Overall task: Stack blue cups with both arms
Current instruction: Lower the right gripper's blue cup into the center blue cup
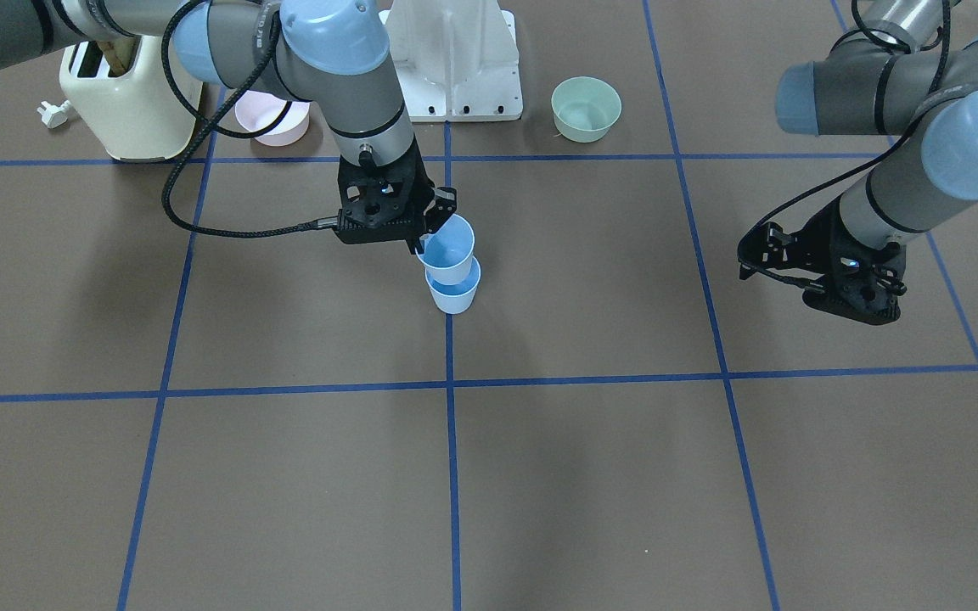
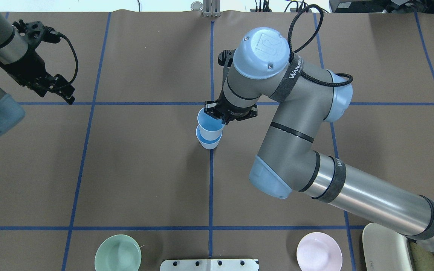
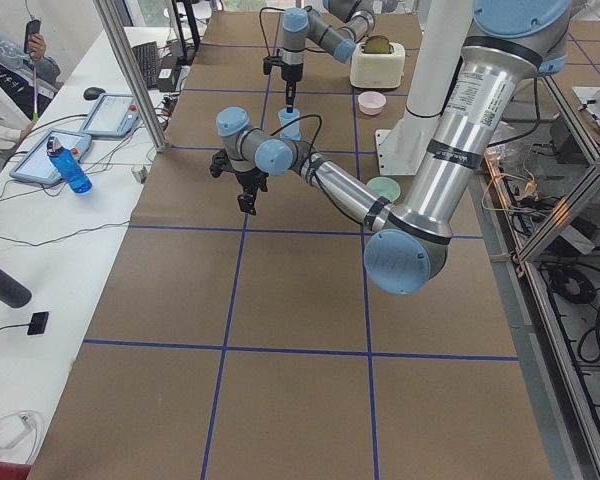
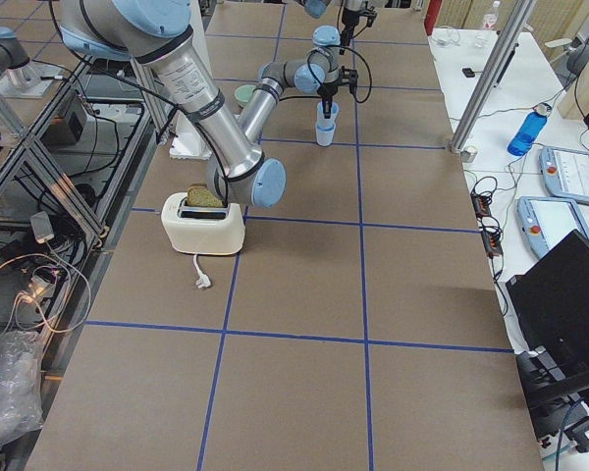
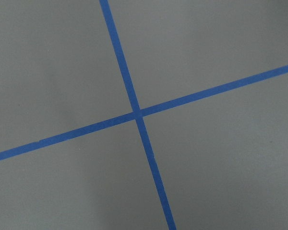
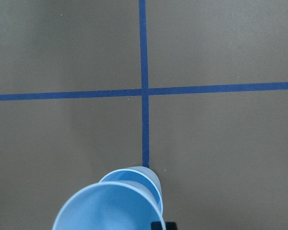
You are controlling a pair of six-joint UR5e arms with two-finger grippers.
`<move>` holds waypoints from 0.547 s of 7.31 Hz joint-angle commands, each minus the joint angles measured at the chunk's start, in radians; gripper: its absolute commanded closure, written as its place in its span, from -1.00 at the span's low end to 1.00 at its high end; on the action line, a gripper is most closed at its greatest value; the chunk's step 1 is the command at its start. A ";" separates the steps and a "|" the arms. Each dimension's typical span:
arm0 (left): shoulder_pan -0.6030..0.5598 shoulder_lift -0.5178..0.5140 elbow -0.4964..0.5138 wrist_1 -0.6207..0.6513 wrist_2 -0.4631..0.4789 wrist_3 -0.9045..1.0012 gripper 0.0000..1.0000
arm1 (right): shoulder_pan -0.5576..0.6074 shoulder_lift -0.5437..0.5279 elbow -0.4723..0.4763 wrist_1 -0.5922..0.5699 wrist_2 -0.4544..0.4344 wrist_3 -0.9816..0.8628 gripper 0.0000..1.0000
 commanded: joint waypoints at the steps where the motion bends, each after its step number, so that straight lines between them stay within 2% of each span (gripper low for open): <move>1: 0.000 0.000 -0.001 0.000 0.000 0.000 -0.93 | -0.006 0.000 -0.002 0.003 -0.008 0.000 1.00; 4: 0.000 0.000 -0.001 0.000 0.000 0.000 -0.93 | -0.012 0.000 -0.005 0.005 -0.015 -0.002 1.00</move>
